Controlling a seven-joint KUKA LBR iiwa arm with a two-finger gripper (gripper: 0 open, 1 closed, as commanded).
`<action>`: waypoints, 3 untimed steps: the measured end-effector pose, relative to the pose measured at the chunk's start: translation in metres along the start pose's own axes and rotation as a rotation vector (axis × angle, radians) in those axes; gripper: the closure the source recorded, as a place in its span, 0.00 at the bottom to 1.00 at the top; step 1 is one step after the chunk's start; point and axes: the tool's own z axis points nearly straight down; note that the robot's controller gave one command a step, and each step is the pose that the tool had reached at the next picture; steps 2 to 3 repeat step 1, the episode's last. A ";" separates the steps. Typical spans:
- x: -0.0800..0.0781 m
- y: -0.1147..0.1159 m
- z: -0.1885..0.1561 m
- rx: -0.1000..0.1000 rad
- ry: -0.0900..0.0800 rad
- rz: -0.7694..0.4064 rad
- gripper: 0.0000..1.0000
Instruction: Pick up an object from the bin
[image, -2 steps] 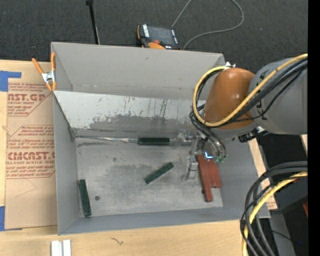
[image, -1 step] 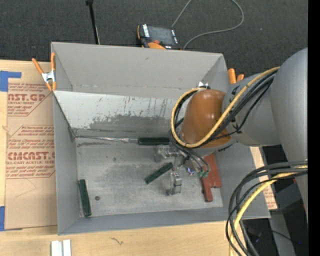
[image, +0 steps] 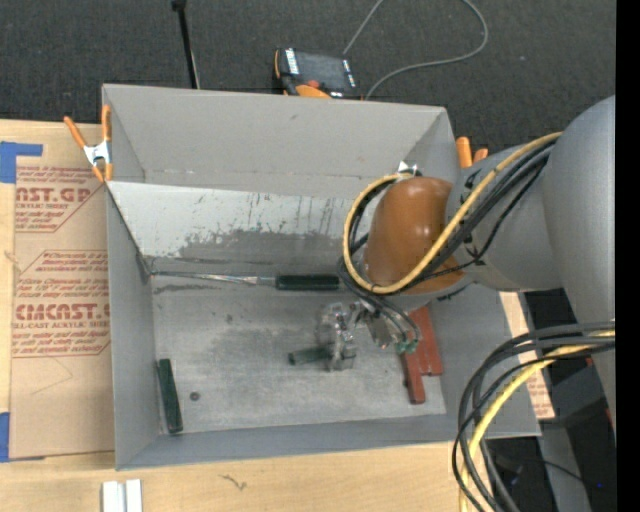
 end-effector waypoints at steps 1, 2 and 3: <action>0.015 0.018 -0.218 0.003 -0.011 -0.110 1.00; 0.015 0.018 -0.218 0.003 -0.011 -0.110 1.00; 0.015 0.018 -0.218 0.003 -0.011 -0.110 1.00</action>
Offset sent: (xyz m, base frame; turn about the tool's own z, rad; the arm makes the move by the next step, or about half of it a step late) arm -0.0202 0.0133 0.2136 -0.1092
